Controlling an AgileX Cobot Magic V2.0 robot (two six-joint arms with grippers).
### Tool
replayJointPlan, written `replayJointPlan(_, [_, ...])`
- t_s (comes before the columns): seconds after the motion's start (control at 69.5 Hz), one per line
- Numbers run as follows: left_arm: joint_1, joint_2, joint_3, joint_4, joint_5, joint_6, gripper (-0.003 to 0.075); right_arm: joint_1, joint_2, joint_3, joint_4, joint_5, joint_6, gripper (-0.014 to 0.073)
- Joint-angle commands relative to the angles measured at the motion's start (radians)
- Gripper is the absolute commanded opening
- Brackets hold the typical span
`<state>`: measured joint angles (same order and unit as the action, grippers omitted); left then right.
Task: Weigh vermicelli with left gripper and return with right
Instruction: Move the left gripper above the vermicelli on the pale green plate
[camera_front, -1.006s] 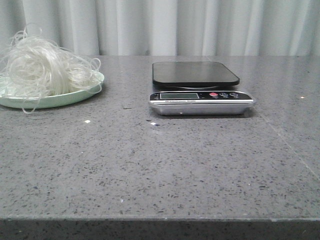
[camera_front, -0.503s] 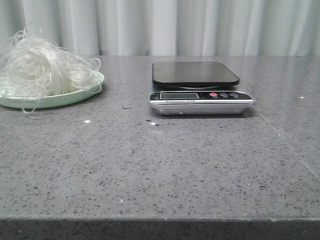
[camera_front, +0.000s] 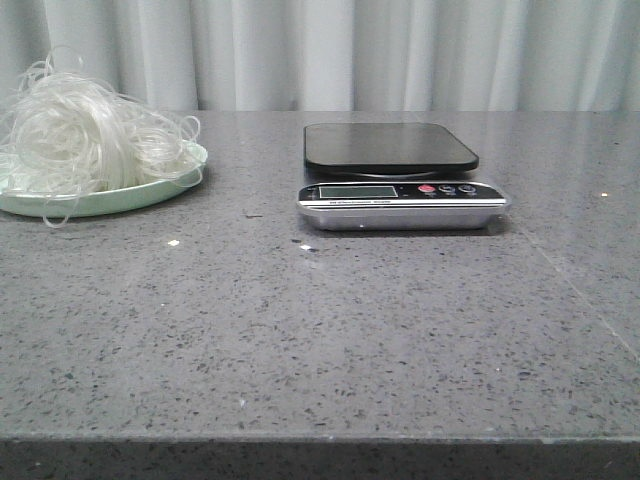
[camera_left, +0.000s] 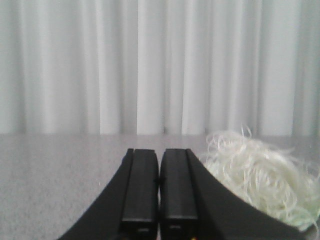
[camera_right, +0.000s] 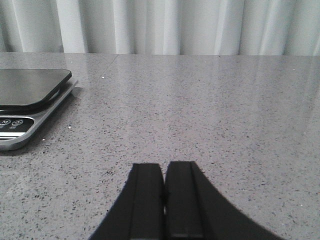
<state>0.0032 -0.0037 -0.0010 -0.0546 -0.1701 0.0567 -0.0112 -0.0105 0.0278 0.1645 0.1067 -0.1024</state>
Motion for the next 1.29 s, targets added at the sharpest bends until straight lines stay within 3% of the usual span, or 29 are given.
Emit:
replayJointPlan(0.0, [-0.001, -0.009, -0.082, -0.008, -0.084, -0.011, 0.0137, -0.008, -0.016, -0.008, -0.009, -0.084, 0.002, 0.0151])
replayJointPlan(0.316, [-0.001, 0.212, -0.569, -0.001, 0.113, -0.011, 0.0136, -0.008, -0.016, -0.008, -0.009, -0.089, 0.002, 0.0151])
replayJointPlan(0.604, [-0.058, 0.498, -0.923, -0.001, 0.477, 0.008, 0.0149, -0.008, -0.016, -0.008, -0.009, -0.089, 0.002, 0.0151])
replayJointPlan(0.69, [-0.101, 0.583, -0.973, -0.001, 0.536, 0.052, 0.0221, -0.008, -0.016, -0.008, -0.009, -0.089, 0.002, 0.0151])
replayJointPlan(0.863, [-0.190, 0.713, -1.019, -0.001, 0.603, 0.077, 0.0479, -0.008, -0.016, -0.008, -0.009, -0.089, 0.002, 0.0151])
replayJointPlan(0.978, [-0.225, 0.808, -1.036, -0.016, 0.662, 0.077, 0.0592, -0.008, -0.016, -0.008, -0.009, -0.089, 0.002, 0.0151])
replayJointPlan(1.28, [-0.233, 1.037, -1.101, -0.200, 0.779, 0.077, 0.0622, -0.008, -0.016, -0.008, -0.009, -0.089, 0.002, 0.0151])
